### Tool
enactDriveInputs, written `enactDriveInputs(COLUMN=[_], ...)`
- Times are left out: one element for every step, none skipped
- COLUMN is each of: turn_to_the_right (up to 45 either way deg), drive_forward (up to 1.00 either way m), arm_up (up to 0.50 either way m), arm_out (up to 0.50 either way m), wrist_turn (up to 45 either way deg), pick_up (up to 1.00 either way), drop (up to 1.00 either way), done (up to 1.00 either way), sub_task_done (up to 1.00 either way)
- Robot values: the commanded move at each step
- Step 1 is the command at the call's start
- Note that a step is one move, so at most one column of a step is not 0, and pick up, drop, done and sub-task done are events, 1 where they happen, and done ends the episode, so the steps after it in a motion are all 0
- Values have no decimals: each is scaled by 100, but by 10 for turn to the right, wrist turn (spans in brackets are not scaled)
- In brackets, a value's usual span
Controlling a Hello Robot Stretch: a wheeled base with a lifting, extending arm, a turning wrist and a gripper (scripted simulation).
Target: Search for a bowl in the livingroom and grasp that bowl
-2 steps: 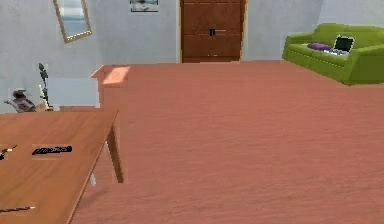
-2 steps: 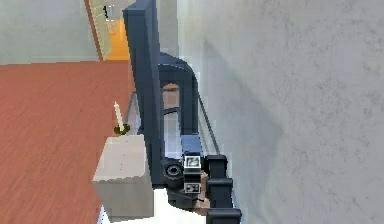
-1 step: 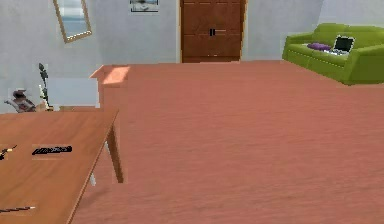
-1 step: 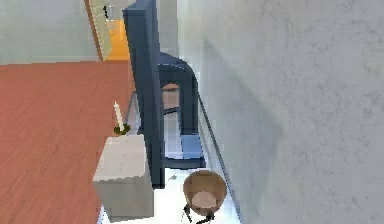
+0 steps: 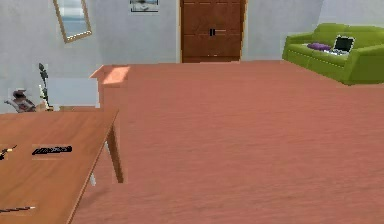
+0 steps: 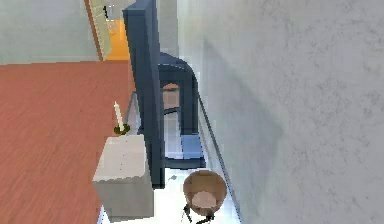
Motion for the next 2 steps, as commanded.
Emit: enactDriveInputs(turn_to_the_right=[0, 0], drive_forward=[0, 0], arm_up=[10, 0], arm_out=[0, 0], wrist_turn=[0, 0], pick_up=[0, 0], drop=[0, 0], done=[0, 100], sub_task_done=[0, 0])
